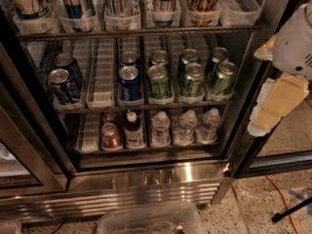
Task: Pick water bottle from bottom shelf of fridge
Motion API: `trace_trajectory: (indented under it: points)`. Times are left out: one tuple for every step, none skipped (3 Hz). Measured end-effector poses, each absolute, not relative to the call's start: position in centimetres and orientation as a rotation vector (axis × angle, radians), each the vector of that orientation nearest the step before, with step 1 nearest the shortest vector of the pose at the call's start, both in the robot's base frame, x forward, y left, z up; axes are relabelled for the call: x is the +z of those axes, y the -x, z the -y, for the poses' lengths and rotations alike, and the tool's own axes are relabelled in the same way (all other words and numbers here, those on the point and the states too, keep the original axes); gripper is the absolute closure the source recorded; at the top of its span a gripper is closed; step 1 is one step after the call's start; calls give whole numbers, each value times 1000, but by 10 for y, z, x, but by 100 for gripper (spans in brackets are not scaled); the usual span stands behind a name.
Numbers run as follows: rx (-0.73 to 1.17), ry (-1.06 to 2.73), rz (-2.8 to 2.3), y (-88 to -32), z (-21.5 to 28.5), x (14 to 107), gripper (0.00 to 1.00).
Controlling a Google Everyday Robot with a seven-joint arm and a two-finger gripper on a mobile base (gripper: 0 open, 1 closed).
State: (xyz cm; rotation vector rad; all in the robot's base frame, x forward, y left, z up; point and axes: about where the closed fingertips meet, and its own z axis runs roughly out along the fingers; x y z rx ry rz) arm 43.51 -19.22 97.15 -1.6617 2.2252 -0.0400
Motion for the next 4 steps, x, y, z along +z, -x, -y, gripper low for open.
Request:
trace_trajectory:
  points:
    - [110, 1551, -2200, -425, 157, 961, 0]
    - [261, 1435, -2126, -412, 123, 941, 0]
    - [374, 1370, -2034, -401, 96, 902, 0]
    - [377, 1337, -1957, -406, 85, 902, 0]
